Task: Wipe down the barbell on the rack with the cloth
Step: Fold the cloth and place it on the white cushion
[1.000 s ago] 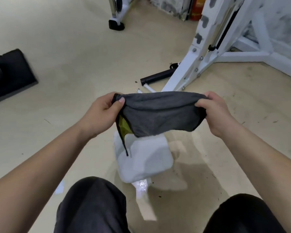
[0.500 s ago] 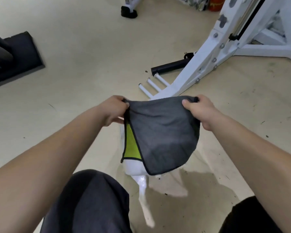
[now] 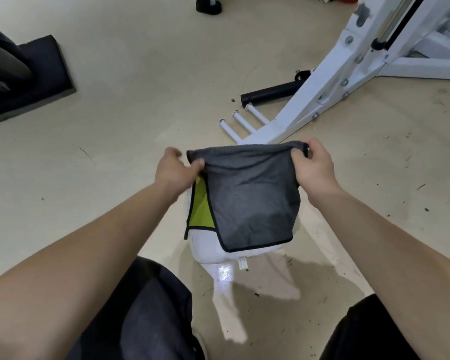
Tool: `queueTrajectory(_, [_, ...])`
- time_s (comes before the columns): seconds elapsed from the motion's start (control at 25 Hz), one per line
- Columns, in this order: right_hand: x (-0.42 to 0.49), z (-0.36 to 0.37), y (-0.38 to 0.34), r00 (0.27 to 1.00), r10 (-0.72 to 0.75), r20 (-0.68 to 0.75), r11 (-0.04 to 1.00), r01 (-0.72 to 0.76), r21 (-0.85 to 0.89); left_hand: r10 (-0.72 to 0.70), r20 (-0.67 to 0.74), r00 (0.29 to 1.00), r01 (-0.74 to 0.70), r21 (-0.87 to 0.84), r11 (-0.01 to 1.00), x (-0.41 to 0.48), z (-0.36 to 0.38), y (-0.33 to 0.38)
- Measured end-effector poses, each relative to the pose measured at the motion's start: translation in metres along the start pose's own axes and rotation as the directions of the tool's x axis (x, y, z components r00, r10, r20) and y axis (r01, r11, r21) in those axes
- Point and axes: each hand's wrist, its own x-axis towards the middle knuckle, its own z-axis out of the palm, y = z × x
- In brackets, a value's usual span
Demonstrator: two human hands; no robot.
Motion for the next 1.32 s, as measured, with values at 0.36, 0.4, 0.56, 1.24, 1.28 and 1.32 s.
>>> queueTrajectory(0.36, [-0.036,0.022,0.076,0.870,0.242,0.430,0.734,0.126,-0.667,0.004,0.248,0.969,-0.136,0.518,0.844,-0.049,0.067,-0.043])
queueTrajectory(0.4, [-0.042,0.026,0.082,0.812,0.242,0.531,0.626,0.287,-0.725,-0.009,0.252,0.968,-0.131,0.534,0.835,-0.050,0.066,-0.041])
queueTrajectory(0.56, [-0.058,0.037,0.080,0.741,0.061,0.669,0.400,0.596,-0.697,-0.053,0.311,0.949,-0.138,0.561,0.816,-0.064,0.059,-0.040])
queueTrajectory(1.24, [-0.026,0.004,0.094,0.905,0.406,0.127,0.748,-0.250,-0.614,-0.199,0.117,0.973,0.130,0.436,0.890,-0.032,0.027,-0.074])
queueTrajectory(1.28, [-0.027,0.003,0.096,0.904,0.406,0.135,0.745,-0.242,-0.622,-0.182,0.110,0.977,0.113,0.458,0.882,-0.033,0.029,-0.072])
queueTrajectory(1.32, [-0.029,0.003,0.096,0.912,0.390,0.130,0.738,-0.225,-0.636,-0.173,0.101,0.980,0.103,0.485,0.869,-0.035,0.031,-0.070])
